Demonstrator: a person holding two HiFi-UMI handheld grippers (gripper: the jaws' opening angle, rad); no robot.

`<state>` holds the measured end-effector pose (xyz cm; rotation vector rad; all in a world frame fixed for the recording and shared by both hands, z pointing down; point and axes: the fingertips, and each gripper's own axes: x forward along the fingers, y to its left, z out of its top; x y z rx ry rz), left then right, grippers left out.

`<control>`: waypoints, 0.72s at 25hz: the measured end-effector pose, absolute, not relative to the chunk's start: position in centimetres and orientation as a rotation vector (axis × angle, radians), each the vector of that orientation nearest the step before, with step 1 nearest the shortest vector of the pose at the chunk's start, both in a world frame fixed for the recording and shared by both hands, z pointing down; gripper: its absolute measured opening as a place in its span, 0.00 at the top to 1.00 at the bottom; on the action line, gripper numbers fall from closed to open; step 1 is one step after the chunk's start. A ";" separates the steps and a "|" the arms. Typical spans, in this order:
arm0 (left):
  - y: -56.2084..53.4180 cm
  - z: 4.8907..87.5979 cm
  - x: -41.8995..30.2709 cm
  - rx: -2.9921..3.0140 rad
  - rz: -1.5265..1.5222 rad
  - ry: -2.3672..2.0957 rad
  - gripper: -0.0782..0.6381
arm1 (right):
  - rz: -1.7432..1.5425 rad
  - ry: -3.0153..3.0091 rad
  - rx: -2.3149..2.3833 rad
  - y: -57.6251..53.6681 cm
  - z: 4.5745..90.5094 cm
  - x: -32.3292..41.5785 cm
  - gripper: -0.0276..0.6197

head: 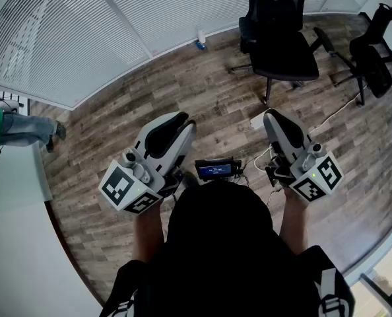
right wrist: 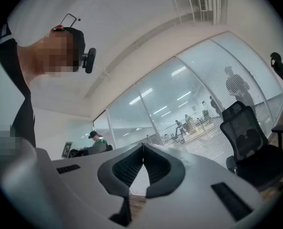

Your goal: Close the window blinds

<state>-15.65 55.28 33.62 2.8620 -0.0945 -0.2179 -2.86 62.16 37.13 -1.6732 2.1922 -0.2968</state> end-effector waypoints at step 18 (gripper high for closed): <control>55.5 34.4 -14.0 2.867 -0.190 -0.143 0.78 | -0.317 2.168 -1.667 62.8 38.4 0.1 0.94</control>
